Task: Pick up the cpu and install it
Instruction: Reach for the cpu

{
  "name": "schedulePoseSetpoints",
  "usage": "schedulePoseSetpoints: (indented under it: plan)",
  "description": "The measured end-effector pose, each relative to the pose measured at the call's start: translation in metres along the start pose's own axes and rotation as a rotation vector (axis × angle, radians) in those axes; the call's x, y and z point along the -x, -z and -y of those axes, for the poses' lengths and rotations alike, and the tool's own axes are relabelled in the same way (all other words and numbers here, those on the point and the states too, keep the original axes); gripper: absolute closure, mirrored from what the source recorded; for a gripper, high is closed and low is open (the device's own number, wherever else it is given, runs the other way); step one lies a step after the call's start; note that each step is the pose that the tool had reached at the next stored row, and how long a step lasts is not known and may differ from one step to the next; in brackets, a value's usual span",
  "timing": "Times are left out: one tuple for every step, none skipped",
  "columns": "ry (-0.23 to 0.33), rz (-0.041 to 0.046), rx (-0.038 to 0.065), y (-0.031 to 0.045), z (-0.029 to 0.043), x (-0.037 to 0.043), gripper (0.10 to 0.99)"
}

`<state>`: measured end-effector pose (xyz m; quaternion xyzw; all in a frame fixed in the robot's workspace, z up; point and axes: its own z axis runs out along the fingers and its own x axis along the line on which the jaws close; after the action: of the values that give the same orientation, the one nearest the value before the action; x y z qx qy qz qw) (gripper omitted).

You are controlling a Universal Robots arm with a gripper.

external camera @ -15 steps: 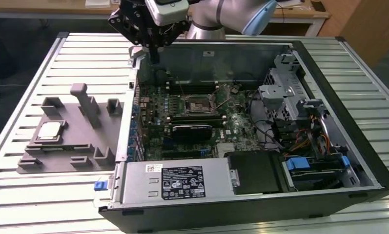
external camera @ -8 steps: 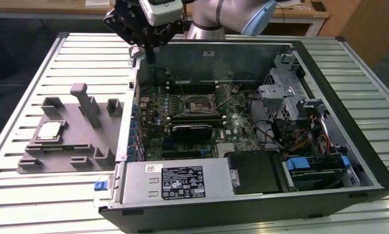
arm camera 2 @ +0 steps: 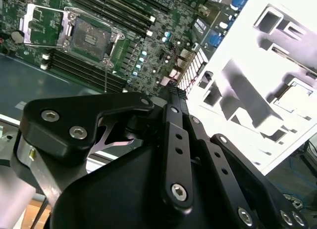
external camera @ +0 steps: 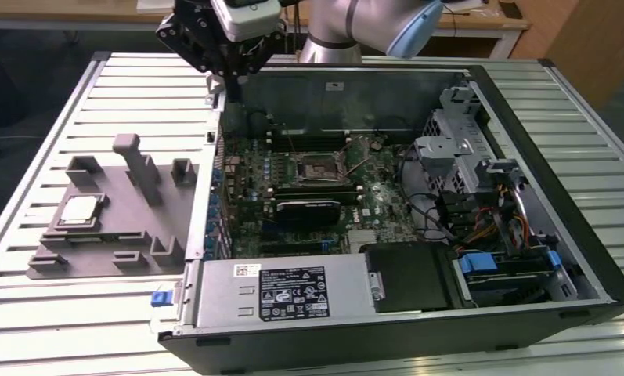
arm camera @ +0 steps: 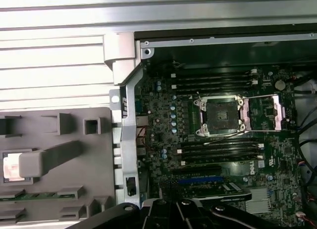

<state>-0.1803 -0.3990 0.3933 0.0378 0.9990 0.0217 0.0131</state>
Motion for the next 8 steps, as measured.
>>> schedulePoseSetpoints:
  plan:
    - [0.0, 0.0, 0.0, 0.0, 0.0001, -0.001, 0.98]
    - [0.0, 0.0, 0.0, 0.0001, 0.0001, -0.002, 0.98]
    - [0.0, 0.0, 0.0, 0.0001, 0.0002, -0.003, 0.98]
    - [0.0, 0.0, 0.0, 0.0001, 0.0003, -0.0041, 0.98]
    - [0.0, 0.0, 0.0, 0.0002, 0.0004, -0.0052, 0.98]
    - [0.0, -0.0001, 0.0, 0.0002, 0.0005, -0.0062, 0.98]
    - [0.0, 0.0, 0.0, 0.0002, 0.0005, -0.0073, 0.98]
    - [0.0, 0.0, 0.0, 0.0002, 0.0006, -0.0084, 0.98]
